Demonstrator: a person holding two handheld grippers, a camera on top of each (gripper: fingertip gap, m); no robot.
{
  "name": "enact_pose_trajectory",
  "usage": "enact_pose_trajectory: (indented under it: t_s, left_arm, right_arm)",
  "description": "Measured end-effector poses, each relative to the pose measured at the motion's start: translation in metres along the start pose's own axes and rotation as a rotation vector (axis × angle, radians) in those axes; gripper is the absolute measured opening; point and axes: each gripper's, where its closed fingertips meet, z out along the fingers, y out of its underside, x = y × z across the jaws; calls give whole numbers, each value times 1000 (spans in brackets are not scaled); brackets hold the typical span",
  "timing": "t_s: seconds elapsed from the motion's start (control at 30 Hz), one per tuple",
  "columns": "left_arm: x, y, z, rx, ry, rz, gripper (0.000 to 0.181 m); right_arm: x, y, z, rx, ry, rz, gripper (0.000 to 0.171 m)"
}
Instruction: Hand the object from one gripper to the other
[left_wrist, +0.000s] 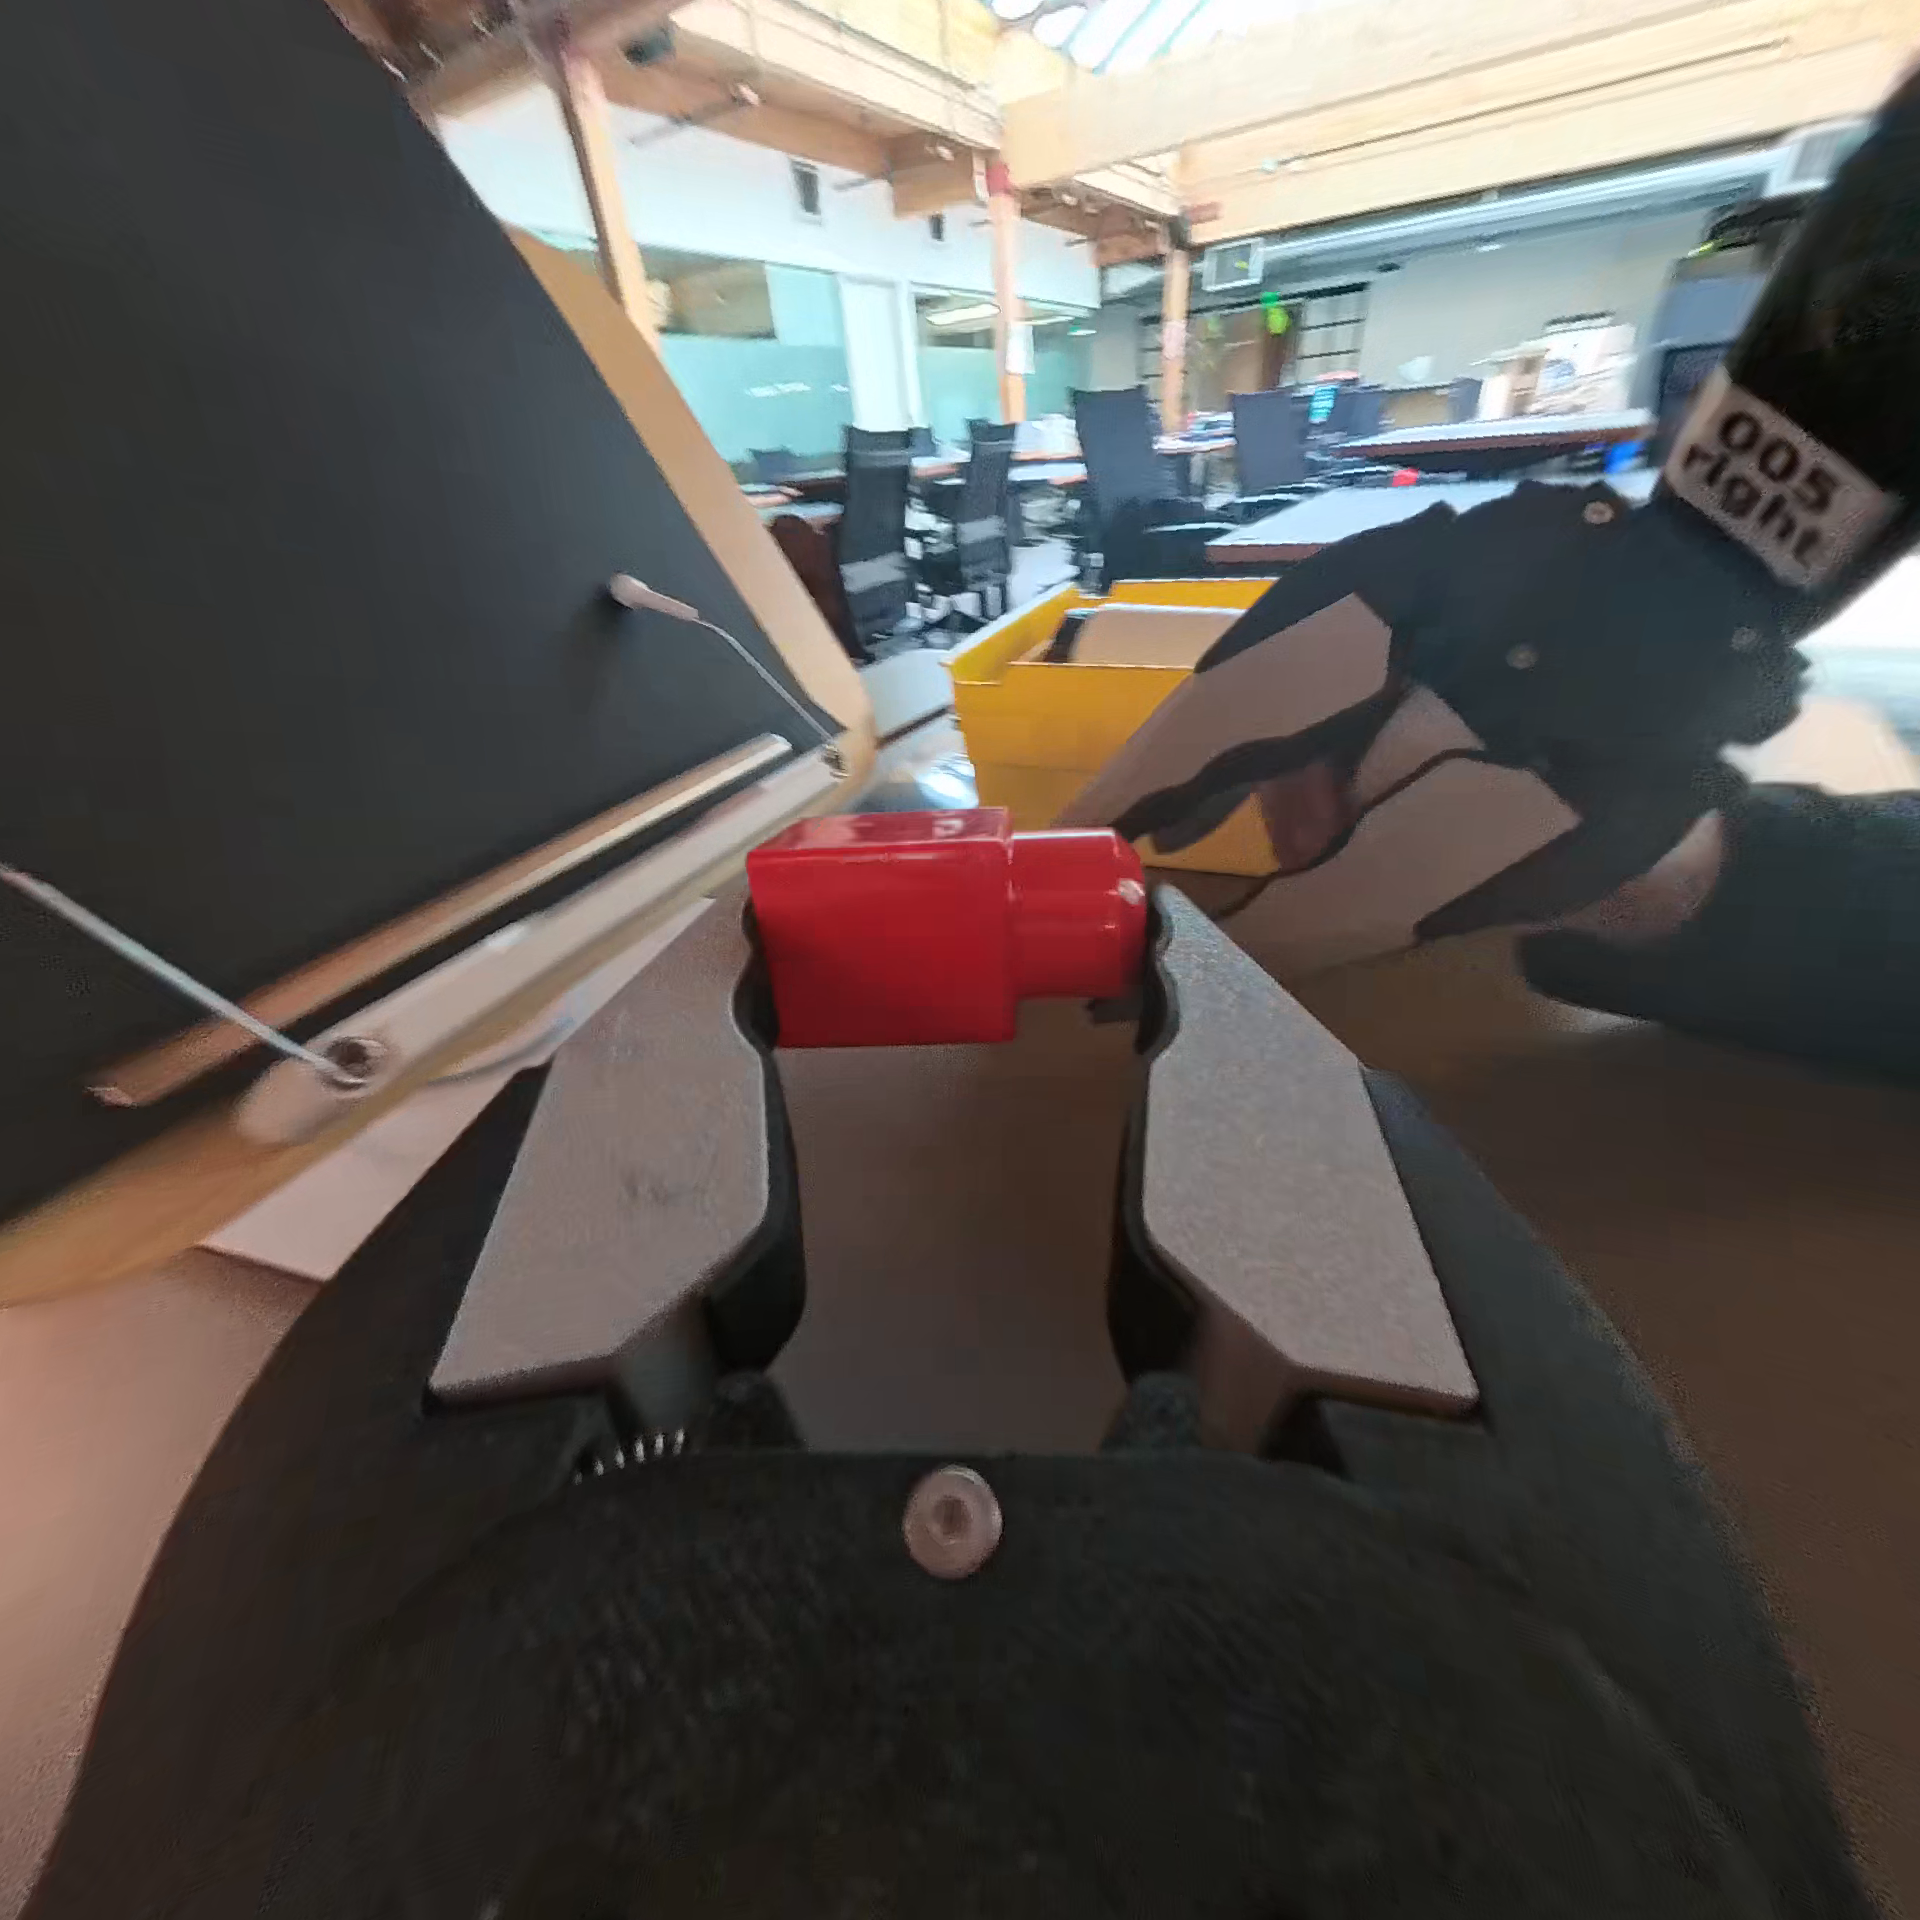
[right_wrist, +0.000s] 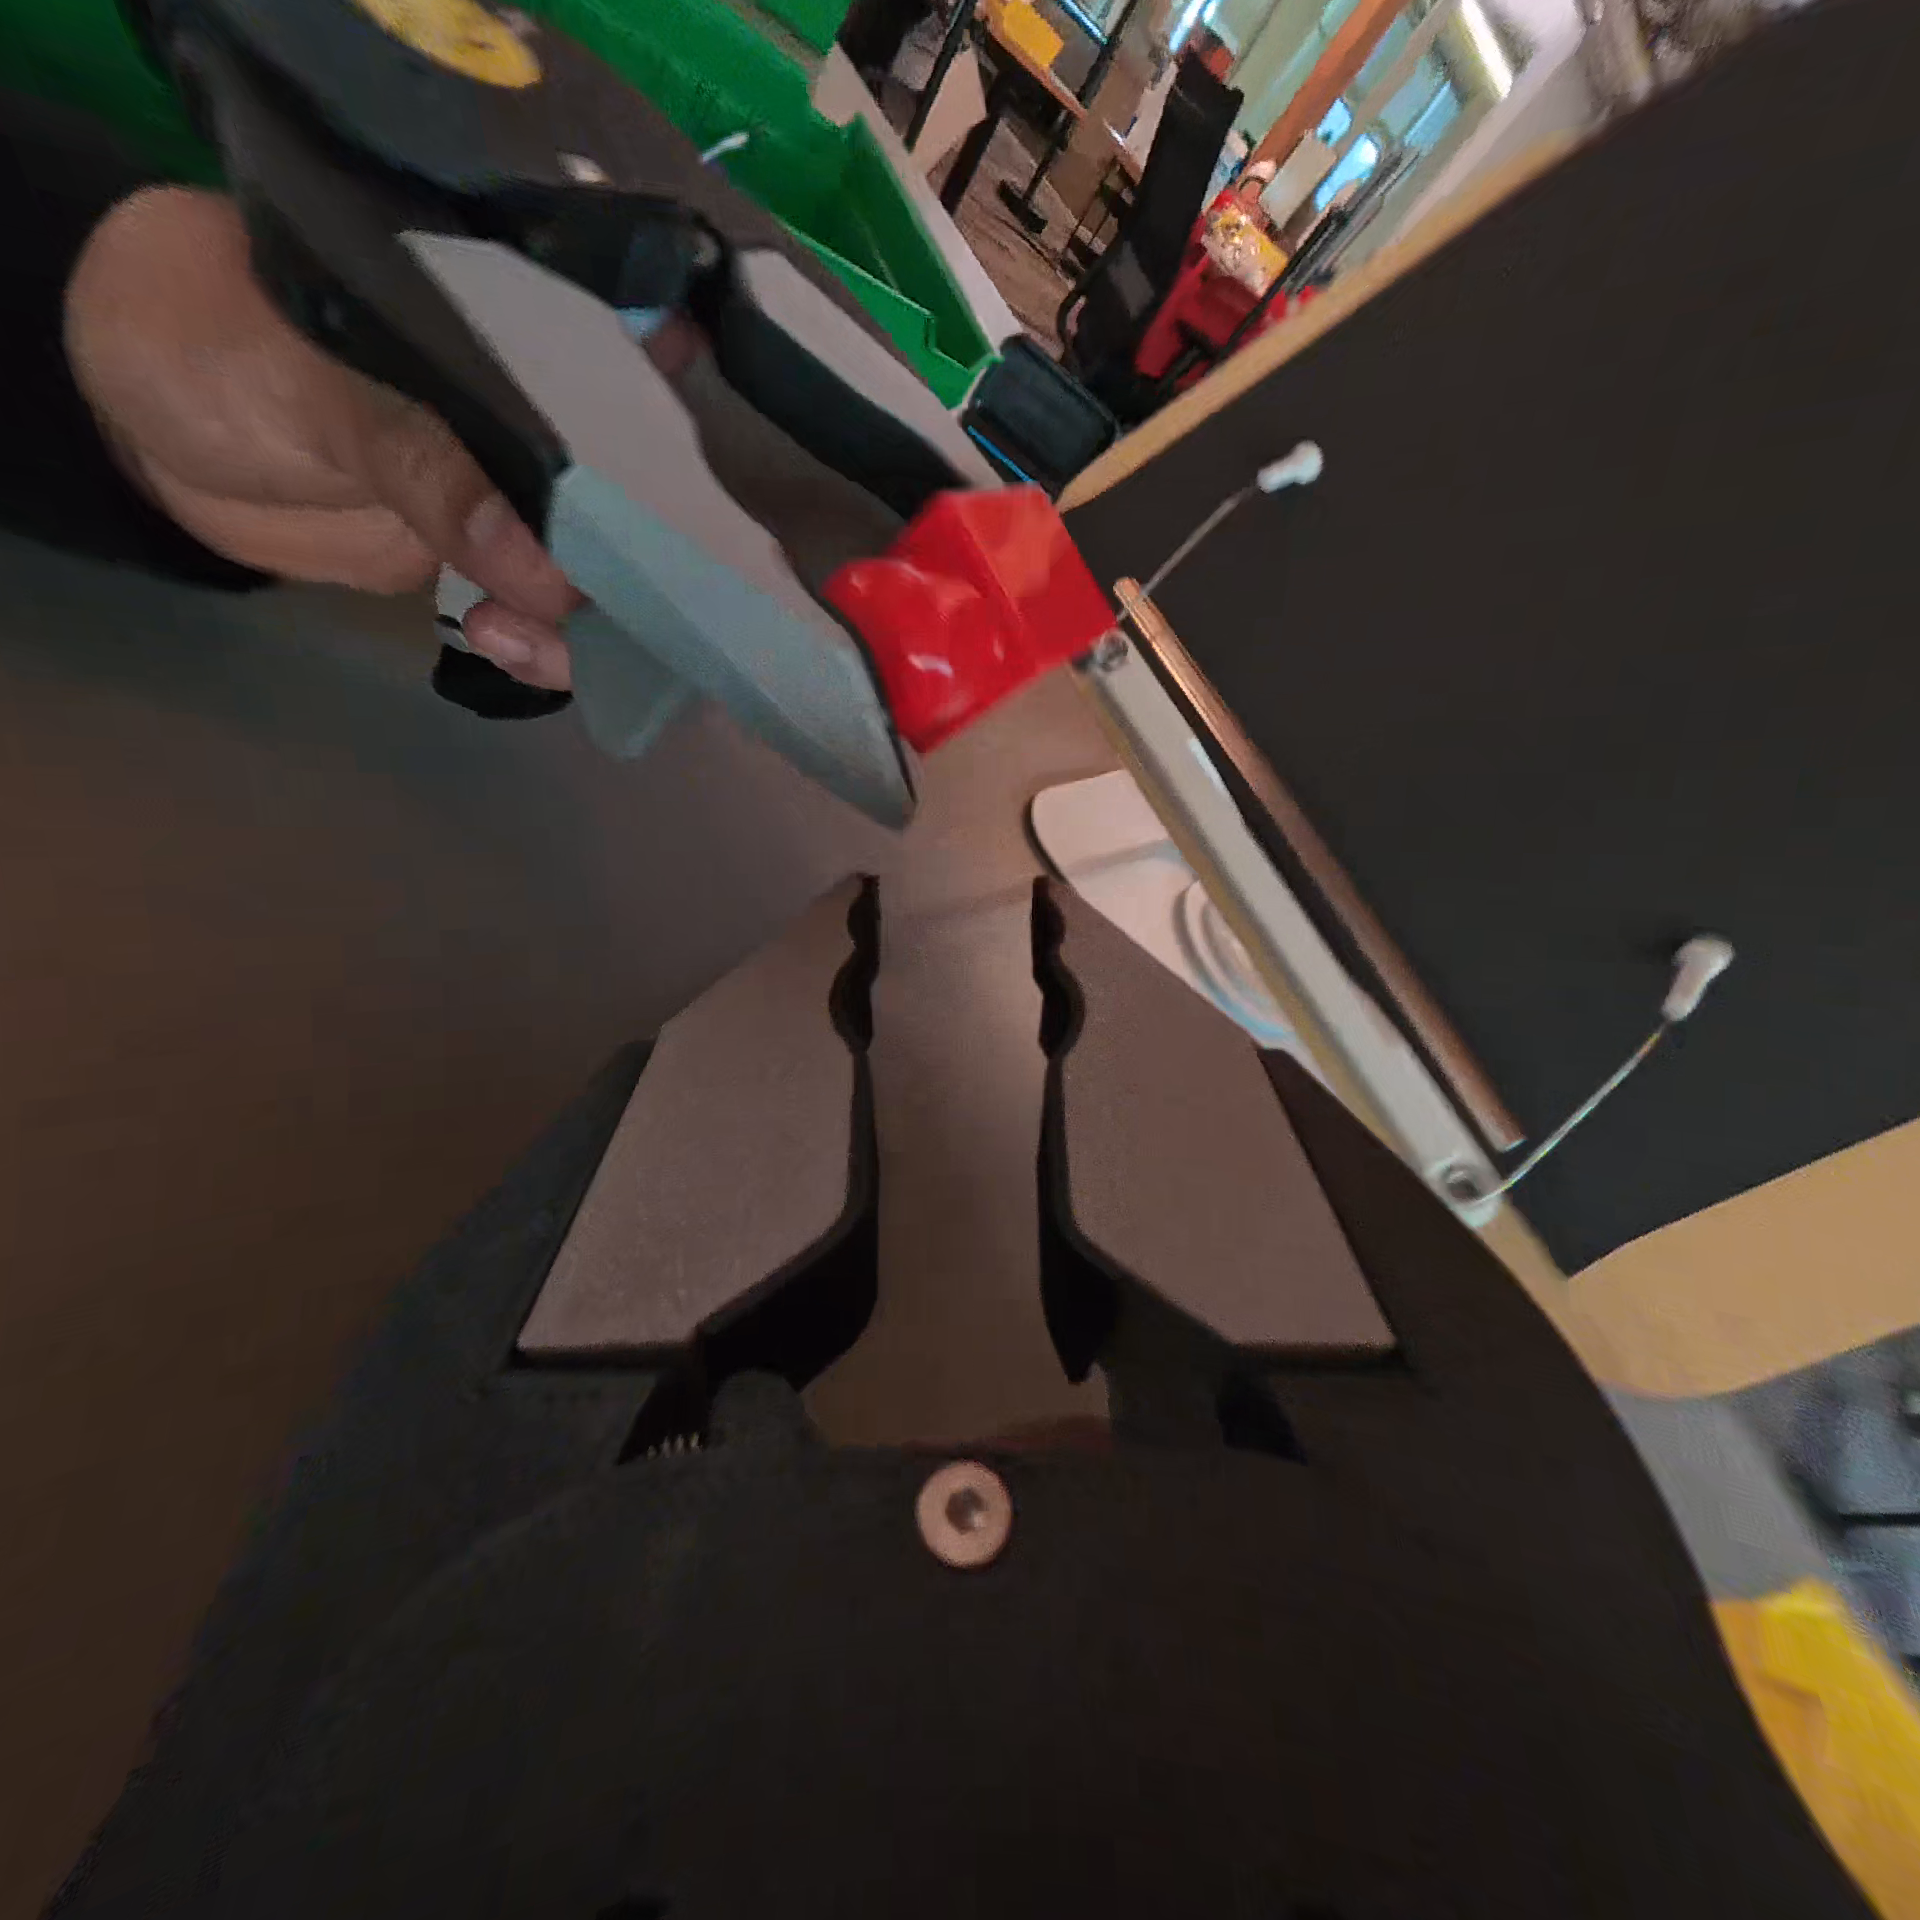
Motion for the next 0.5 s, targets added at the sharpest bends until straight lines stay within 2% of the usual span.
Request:
enact_pose_trajectory:
  t_s: [0.1,0.17,0.33,0.4,0.5]
  left_arm:
    - [-10,-2,-3,2,-90,110,67]
    - [-7,2,-1,-12,-91,158,67]
    - [-9,-1,-2,21,-85,98,68]
    - [-15,2,-2,17,-93,57,67]
    - [-17,8,-1,-17,-116,113,67]
  right_arm:
    - [10,5,1,21,-68,289,47]
    - [16,5,0,45,-110,471,71]
    - [7,6,0,72,-301,755,82]
    - [9,1,-3,119,-339,815,82]
    - [9,-6,-6,162,-366,832,77]
